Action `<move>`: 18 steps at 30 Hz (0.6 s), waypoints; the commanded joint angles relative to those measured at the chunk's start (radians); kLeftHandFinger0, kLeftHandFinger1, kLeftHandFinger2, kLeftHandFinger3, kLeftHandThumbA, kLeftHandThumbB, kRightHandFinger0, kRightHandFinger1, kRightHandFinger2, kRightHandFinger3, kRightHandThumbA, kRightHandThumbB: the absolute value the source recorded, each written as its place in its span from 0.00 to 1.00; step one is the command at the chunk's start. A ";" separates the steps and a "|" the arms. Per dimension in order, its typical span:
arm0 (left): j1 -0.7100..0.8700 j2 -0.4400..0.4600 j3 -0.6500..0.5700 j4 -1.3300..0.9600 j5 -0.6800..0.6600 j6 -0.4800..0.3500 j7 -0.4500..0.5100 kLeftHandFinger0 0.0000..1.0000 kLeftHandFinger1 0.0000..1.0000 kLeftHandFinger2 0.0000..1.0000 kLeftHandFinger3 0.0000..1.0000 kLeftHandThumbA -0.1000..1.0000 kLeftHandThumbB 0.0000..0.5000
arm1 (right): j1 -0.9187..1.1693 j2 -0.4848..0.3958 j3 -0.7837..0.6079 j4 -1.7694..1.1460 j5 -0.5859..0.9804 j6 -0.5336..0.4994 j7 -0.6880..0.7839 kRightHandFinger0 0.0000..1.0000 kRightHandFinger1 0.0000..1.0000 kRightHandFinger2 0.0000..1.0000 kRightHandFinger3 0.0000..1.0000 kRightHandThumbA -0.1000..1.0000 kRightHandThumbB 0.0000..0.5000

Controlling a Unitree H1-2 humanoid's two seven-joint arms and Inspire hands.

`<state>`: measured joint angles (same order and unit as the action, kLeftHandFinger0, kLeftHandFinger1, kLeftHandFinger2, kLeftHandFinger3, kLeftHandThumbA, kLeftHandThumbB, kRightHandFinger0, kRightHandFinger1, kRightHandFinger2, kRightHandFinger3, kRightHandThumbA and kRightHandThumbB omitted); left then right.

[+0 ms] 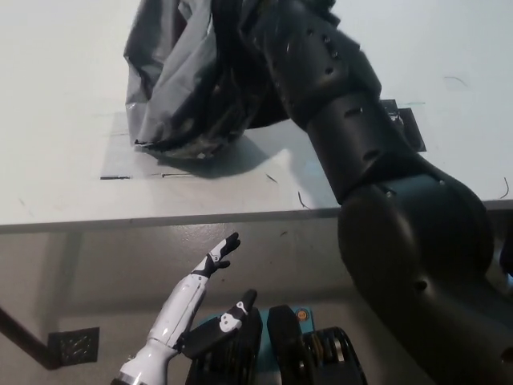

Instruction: The robot uses its right hand to pick up a bag of coffee beans and puts it in the black plastic bag, then the robot grabs the top of the bag and lifts it.

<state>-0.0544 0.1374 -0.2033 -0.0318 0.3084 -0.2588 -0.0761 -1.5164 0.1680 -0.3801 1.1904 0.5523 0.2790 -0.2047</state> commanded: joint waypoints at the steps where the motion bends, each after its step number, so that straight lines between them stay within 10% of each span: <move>1: -0.011 0.002 -0.010 -0.042 0.017 -0.010 -0.008 0.93 1.00 1.00 1.00 0.70 0.23 | 0.024 -0.023 0.086 0.057 -0.108 -0.084 0.067 0.00 0.18 0.73 1.00 0.00 0.19; 4: -0.016 0.006 -0.010 -0.043 0.009 -0.010 -0.012 0.94 1.00 1.00 1.00 0.69 0.23 | 0.047 -0.061 0.316 0.102 -0.325 -0.097 0.070 0.00 0.26 0.73 0.92 0.02 0.24; 6: -0.018 0.008 -0.010 -0.043 0.012 -0.012 -0.012 0.94 1.00 1.00 1.00 0.69 0.23 | 0.042 -0.082 0.446 0.115 -0.425 -0.080 0.085 0.03 0.31 0.71 0.63 0.19 0.19; 7: -0.022 0.009 -0.010 -0.042 0.015 -0.013 -0.011 0.94 1.00 1.00 1.00 0.70 0.24 | 0.033 -0.093 0.509 0.124 -0.476 -0.063 0.101 0.30 0.62 1.00 0.96 0.30 0.34; 8: -0.029 0.011 -0.010 -0.040 0.020 -0.013 -0.012 0.93 0.99 1.00 0.99 0.71 0.23 | 0.018 -0.117 0.629 0.133 -0.571 -0.029 0.170 0.68 1.00 1.00 1.00 0.45 0.36; 10: -0.032 0.013 -0.010 -0.042 0.023 -0.007 -0.015 0.94 1.00 1.00 0.99 0.74 0.25 | 0.000 -0.140 0.750 0.140 -0.649 -0.008 0.248 1.00 1.00 1.00 1.00 0.60 0.57; 14: -0.036 0.011 -0.011 -0.042 0.019 0.000 -0.019 0.91 0.98 1.00 0.98 0.72 0.24 | -0.033 -0.169 0.934 0.118 -0.754 0.050 0.320 1.00 1.00 1.00 1.00 0.80 0.81; 18: -0.035 0.013 -0.013 -0.047 0.024 0.011 -0.023 0.90 0.97 1.00 0.98 0.72 0.25 | -0.044 -0.189 0.982 0.082 -0.743 0.077 0.340 1.00 1.00 1.00 1.00 0.84 0.85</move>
<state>-0.0544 0.1377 -0.2062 -0.0286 0.3119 -0.2533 -0.0764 -1.3962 0.0776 0.2676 1.3316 0.2167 0.2737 -0.1088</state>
